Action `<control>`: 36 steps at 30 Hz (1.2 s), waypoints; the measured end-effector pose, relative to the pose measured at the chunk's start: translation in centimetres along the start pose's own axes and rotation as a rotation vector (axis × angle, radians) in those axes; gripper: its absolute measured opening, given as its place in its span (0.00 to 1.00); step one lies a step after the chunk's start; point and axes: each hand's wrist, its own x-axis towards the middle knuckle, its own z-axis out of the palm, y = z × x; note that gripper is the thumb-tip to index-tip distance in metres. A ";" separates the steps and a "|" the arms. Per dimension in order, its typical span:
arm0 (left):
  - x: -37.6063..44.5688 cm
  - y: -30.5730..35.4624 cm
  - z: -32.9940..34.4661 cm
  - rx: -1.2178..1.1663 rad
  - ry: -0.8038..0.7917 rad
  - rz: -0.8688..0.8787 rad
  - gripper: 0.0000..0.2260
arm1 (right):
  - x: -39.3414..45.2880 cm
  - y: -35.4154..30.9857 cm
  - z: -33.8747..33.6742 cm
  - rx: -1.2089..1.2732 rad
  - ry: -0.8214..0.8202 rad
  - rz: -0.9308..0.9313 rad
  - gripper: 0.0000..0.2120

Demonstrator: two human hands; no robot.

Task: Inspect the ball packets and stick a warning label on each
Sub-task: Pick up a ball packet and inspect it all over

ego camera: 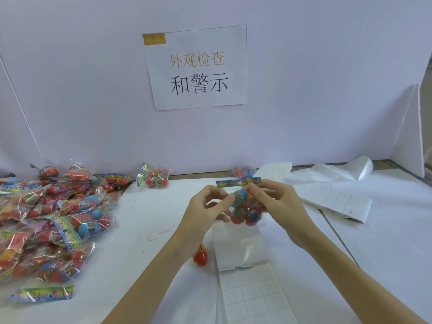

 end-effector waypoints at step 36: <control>0.1 0.5 -1.1 0.175 0.156 0.264 0.05 | 0.3 0.1 -1.0 0.212 -0.196 0.250 0.24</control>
